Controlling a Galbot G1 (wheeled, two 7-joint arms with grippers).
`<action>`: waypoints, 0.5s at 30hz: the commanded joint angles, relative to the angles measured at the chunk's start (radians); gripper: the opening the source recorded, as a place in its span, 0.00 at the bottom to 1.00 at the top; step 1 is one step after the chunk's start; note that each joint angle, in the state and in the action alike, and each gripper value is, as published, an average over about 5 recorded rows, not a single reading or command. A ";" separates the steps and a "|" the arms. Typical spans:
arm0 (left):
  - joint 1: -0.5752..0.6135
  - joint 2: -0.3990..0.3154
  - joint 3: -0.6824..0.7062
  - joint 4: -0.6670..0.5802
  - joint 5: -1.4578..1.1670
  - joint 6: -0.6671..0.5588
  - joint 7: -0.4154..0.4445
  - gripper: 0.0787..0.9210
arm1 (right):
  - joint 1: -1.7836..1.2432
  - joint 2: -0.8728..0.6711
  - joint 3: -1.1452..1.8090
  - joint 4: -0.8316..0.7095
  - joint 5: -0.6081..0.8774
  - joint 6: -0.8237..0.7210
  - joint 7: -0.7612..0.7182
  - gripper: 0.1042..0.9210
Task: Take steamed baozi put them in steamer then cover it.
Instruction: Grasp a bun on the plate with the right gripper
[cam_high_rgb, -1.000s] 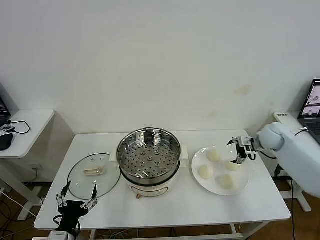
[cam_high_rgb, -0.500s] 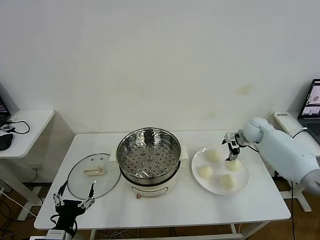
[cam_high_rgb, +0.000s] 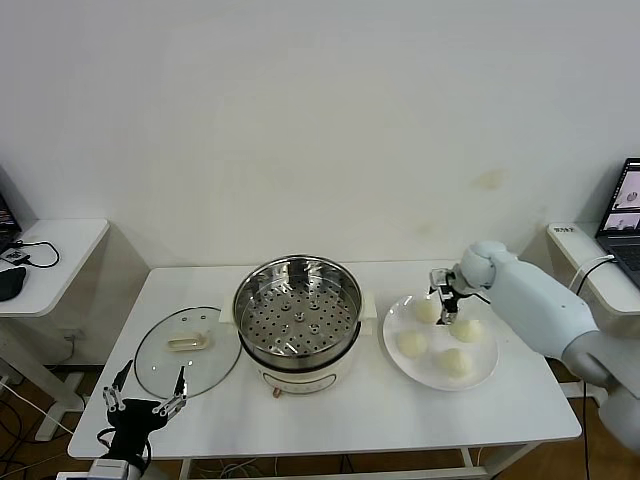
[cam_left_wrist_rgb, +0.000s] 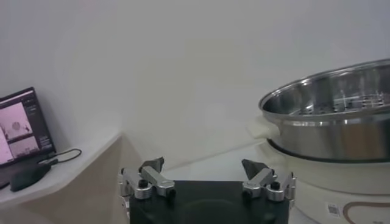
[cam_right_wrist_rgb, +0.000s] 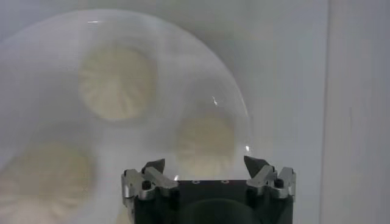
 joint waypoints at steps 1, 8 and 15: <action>0.000 0.000 -0.001 0.001 0.001 -0.001 0.000 0.88 | -0.001 0.064 0.005 -0.075 -0.035 0.003 0.018 0.84; 0.001 -0.003 0.002 0.003 0.004 -0.003 0.000 0.88 | -0.004 0.078 0.012 -0.094 -0.059 0.001 0.022 0.76; 0.001 -0.003 -0.001 0.006 0.004 -0.004 0.001 0.88 | -0.001 0.076 0.010 -0.094 -0.066 0.003 0.013 0.61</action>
